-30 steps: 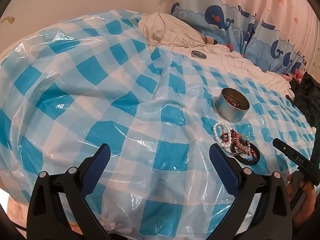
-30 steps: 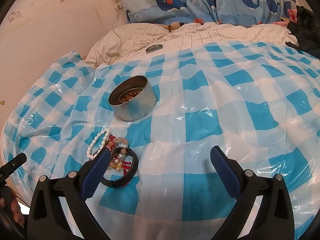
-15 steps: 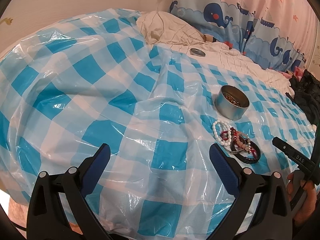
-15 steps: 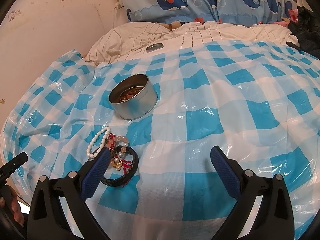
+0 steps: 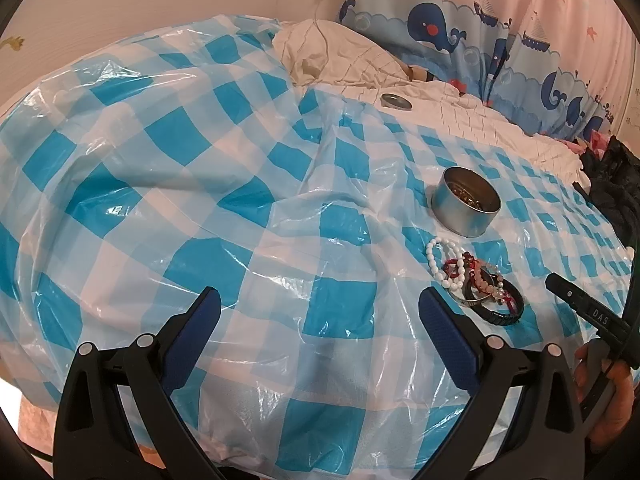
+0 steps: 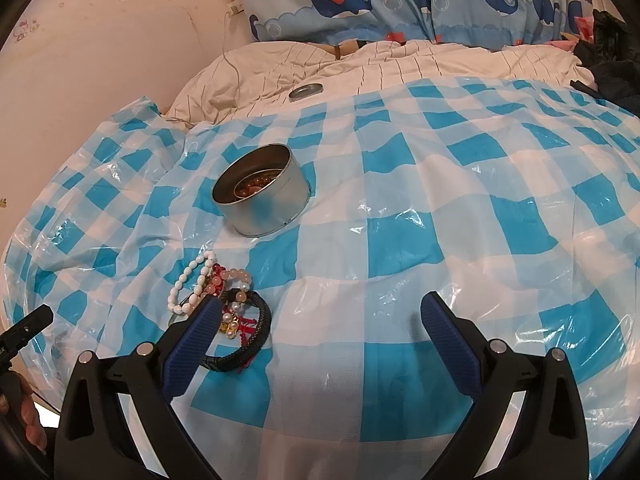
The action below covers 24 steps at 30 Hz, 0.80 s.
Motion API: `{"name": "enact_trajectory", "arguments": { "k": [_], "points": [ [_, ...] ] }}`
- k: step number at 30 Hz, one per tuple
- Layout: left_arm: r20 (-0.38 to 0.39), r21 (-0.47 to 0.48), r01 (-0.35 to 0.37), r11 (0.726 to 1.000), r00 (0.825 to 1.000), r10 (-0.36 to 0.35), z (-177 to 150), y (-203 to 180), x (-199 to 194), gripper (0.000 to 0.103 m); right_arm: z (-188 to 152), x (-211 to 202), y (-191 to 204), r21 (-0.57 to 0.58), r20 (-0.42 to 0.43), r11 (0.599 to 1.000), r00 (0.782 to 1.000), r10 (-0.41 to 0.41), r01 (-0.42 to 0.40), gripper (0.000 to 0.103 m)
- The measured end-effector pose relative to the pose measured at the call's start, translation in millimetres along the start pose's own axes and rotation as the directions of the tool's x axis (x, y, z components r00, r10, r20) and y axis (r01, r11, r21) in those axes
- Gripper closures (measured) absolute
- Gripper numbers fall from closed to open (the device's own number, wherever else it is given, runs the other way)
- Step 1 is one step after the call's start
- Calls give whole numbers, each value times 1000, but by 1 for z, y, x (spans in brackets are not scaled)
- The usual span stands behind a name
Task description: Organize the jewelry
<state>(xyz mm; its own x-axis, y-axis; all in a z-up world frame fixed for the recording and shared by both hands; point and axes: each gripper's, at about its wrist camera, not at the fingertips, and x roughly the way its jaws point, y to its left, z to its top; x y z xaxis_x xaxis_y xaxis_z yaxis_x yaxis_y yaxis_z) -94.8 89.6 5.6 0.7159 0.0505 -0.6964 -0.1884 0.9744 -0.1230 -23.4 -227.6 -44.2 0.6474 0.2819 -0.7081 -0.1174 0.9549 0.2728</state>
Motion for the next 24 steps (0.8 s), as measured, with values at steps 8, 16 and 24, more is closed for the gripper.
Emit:
{"name": "enact_trajectory", "arguments": {
  "k": [8,16,24],
  "points": [
    [-1,0,-1,1000,1000,1,0,0,0,8,0,1,0,0,-4,1000,1000,0,0,7],
    [32,-22,-5,1000,999,6,1,8,-10,8,-2,5,-6,1,8,999,999,-50,50,7],
    [50,-74,22,997,999,-18,3,25,-24,8,1,-19,-6,-25,89,996,993,-78,81,7]
  ]
}}
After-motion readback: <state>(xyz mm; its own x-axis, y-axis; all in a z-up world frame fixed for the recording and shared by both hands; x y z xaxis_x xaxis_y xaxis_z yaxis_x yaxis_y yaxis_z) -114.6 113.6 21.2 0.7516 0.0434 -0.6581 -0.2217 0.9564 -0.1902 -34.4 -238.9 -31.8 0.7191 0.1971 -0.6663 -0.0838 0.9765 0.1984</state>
